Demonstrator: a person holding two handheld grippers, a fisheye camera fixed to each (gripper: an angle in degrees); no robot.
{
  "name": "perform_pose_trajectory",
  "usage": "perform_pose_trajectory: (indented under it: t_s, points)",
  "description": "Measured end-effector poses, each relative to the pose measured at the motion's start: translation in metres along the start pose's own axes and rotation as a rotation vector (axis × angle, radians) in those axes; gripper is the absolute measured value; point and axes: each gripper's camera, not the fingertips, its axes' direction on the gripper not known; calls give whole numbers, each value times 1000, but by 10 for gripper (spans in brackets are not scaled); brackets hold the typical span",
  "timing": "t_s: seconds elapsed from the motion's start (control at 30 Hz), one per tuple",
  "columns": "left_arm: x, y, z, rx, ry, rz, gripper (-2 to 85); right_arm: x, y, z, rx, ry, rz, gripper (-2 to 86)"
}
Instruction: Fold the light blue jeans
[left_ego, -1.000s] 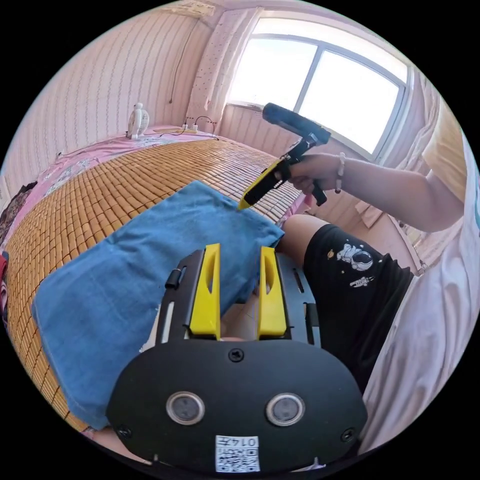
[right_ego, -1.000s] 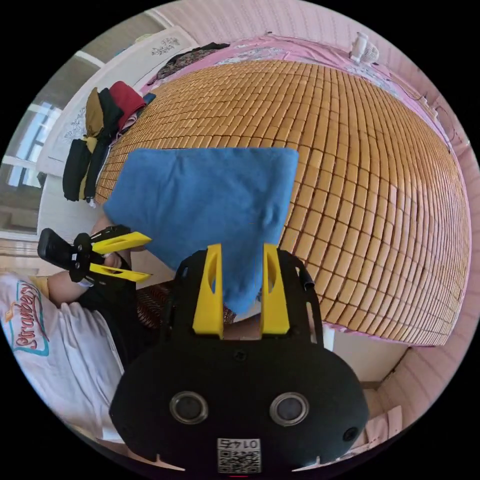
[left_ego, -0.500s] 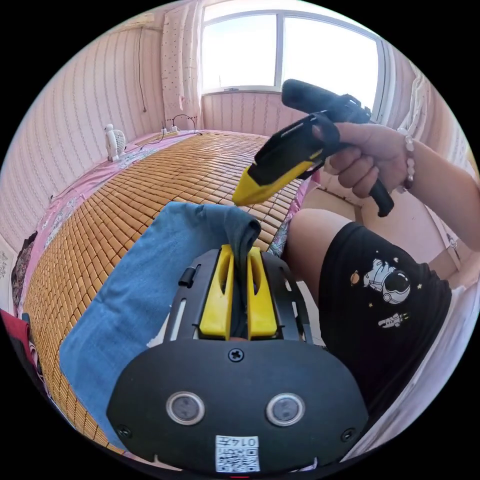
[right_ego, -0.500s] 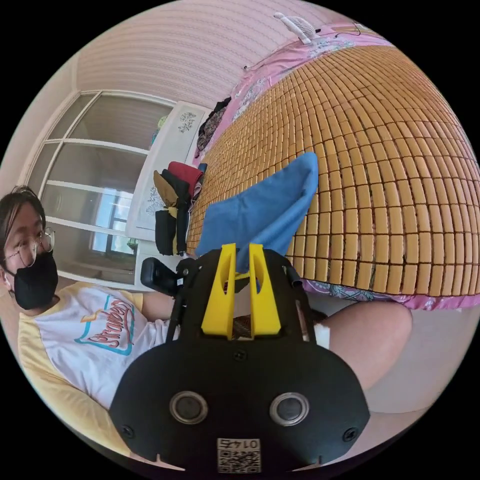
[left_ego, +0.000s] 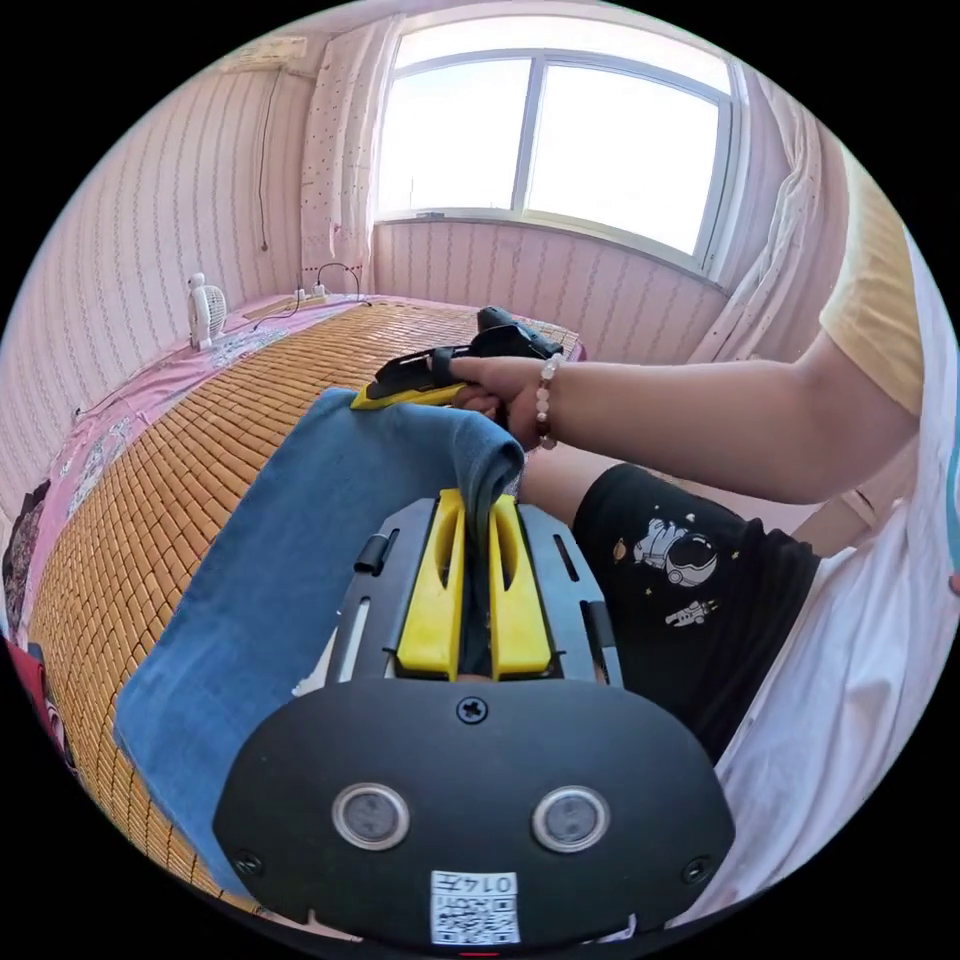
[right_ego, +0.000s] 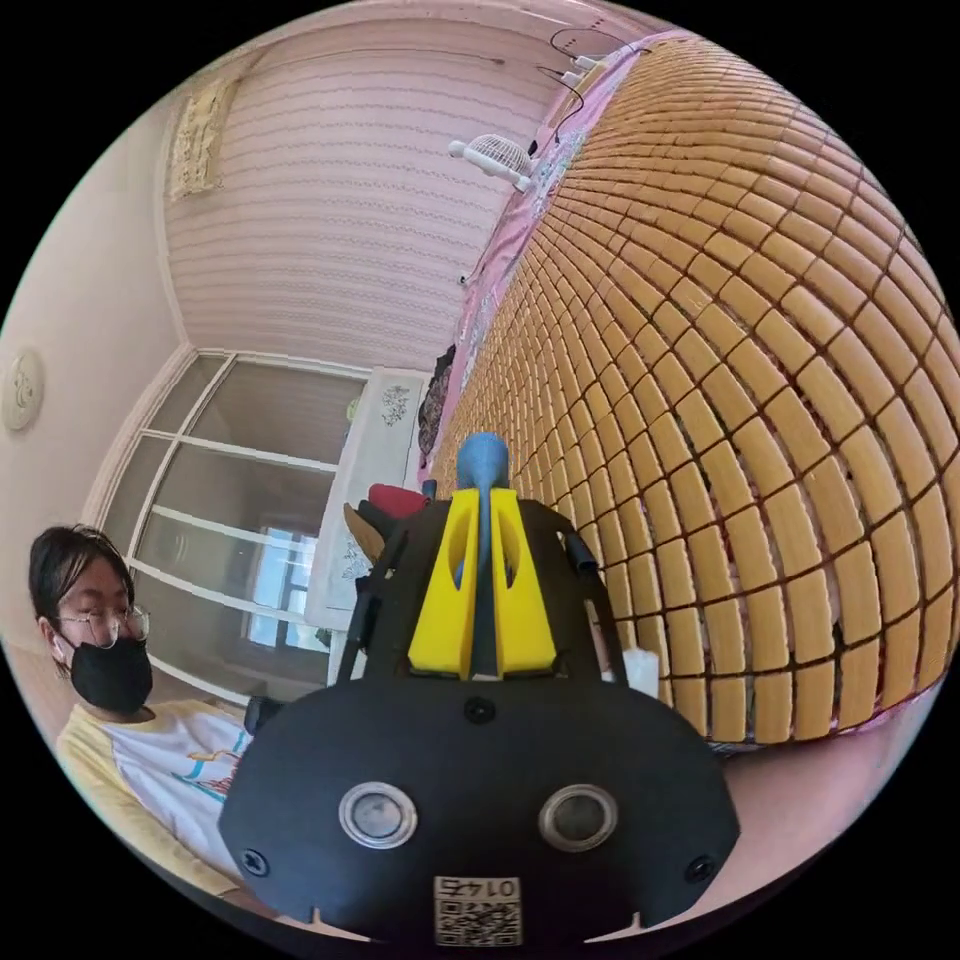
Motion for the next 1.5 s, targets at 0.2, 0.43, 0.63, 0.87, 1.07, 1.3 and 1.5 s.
perform_pose_trajectory:
  t_s: [0.2, 0.43, 0.63, 0.87, 1.07, 1.3, 1.5]
  points:
    - [-26, -34, -18, 248, 83, -94, 38, -68, -7, -69, 128, 49, -188, 13]
    - [-75, 15, -74, 250, -36, -311, 55, -148, 19, 53, -161, 53, -421, 43]
    - [-129, 82, -111, 73, -204, -662, 93, -127, 65, 121, -323, 231, -482, 84]
    - [-170, 81, -60, 3, -126, -792, 124, -78, 100, 57, -247, 681, -414, 131]
    - [-188, 59, -14, -205, -100, -763, 106, -35, 112, 58, -358, 531, -258, 79]
    - [-209, 13, -5, -293, -146, -608, 75, -19, 100, 45, -334, 371, -186, 39]
    - [-238, -106, 82, -410, -115, -309, 75, 7, 77, -35, -86, 404, -90, 31]
